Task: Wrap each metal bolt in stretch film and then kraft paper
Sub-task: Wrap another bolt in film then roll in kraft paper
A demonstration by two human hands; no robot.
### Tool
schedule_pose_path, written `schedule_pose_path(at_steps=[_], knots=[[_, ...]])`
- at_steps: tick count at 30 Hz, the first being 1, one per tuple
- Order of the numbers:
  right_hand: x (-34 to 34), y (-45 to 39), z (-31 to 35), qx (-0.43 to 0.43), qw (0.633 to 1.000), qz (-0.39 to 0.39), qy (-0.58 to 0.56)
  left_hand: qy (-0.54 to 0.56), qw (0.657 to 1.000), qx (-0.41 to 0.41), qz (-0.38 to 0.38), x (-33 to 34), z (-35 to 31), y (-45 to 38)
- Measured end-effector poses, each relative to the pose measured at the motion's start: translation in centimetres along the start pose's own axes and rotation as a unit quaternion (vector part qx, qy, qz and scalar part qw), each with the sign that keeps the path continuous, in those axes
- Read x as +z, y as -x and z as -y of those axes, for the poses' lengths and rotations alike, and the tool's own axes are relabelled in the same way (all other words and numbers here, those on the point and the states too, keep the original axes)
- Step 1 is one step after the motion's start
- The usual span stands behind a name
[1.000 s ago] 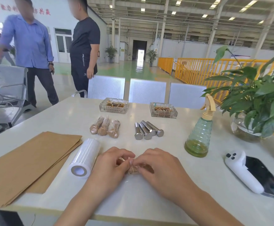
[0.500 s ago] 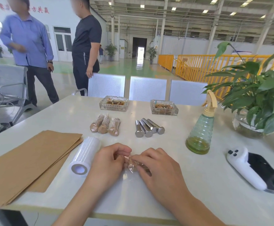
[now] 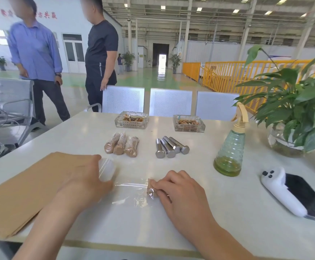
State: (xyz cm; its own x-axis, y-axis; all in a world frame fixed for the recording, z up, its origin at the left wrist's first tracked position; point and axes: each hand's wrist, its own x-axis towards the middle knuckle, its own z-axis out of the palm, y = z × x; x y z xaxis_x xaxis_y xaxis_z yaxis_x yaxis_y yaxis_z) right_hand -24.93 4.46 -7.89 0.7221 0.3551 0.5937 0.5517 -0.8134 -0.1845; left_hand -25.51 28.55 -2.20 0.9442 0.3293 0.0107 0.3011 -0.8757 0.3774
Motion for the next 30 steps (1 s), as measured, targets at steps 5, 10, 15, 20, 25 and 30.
schedule_pose_path(at_steps=[5, 10, 15, 20, 25, 30], knots=[[-0.2, 0.2, 0.5, 0.004, 1.000, -0.003, 0.016, 0.221, 0.975, 0.005, -0.041, -2.6, -1.6, 0.6], [-0.7, 0.1, 0.9, 0.008, 0.999, 0.010, 0.048, 0.396, 0.914, 0.070, -0.045, -6.7, -5.6, 2.2], [-1.2, 0.6, 2.0, -0.002, 0.997, 0.018, 0.077, 0.423, 0.898, 0.115, 0.043, -6.0, -11.6, 2.8], [-1.7, 1.6, 3.6, 0.023, 0.986, 0.106, 0.125, 0.404, 0.899, 0.122, 0.119, -3.1, -16.2, 1.7], [-1.3, 1.7, 5.0, 0.088, 0.972, 0.159, 0.147, 0.312, 0.921, 0.113, 0.203, 0.4, -19.3, 1.4], [-1.8, 1.8, 5.4, 0.134, 0.981, 0.143, 0.004, 0.240, 0.933, 0.088, 0.252, 3.6, -20.3, 1.2]])
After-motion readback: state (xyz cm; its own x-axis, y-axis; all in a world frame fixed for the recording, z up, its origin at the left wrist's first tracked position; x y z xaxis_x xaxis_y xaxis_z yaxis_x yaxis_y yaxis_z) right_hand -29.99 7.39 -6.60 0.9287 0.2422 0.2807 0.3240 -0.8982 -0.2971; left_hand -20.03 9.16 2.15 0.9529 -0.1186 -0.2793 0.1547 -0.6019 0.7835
